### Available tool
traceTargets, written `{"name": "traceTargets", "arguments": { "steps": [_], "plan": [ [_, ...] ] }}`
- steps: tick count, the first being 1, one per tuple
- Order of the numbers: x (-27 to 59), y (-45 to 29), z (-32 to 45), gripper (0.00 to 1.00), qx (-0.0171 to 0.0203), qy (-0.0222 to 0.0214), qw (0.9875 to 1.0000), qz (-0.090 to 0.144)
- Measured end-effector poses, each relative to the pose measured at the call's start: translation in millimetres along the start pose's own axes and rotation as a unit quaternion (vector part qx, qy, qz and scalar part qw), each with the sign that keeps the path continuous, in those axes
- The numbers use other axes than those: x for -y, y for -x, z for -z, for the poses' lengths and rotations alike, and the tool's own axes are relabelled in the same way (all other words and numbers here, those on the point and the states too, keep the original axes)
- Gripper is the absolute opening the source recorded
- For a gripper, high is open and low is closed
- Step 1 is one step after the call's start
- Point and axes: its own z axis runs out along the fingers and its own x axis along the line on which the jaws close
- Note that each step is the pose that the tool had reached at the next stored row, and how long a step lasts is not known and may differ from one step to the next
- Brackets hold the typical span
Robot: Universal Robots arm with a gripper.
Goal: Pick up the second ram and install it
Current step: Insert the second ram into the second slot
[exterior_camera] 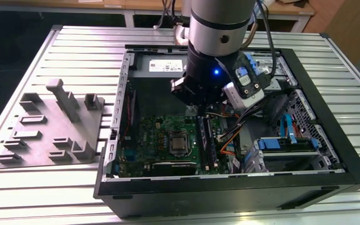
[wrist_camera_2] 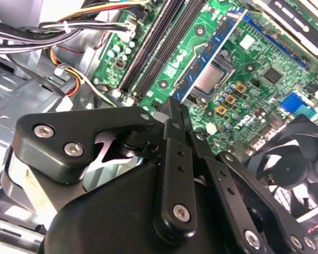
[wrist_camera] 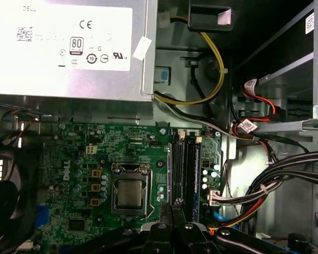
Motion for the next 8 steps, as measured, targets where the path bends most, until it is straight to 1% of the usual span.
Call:
{"name": "traceTargets", "arguments": {
  "steps": [2, 6, 8],
  "plan": [
    [0.1, 1.0, -1.2, 0.11, 0.0000, 0.0000, 1.0000, 0.000],
    [0.3, 6.2, -2.3, 0.11, 0.0000, 0.0001, 1.0000, 0.000],
    [0.4, 7.3, -3.6, 0.11, 0.0001, 0.0003, 1.0000, 0.000]
  ]
}}
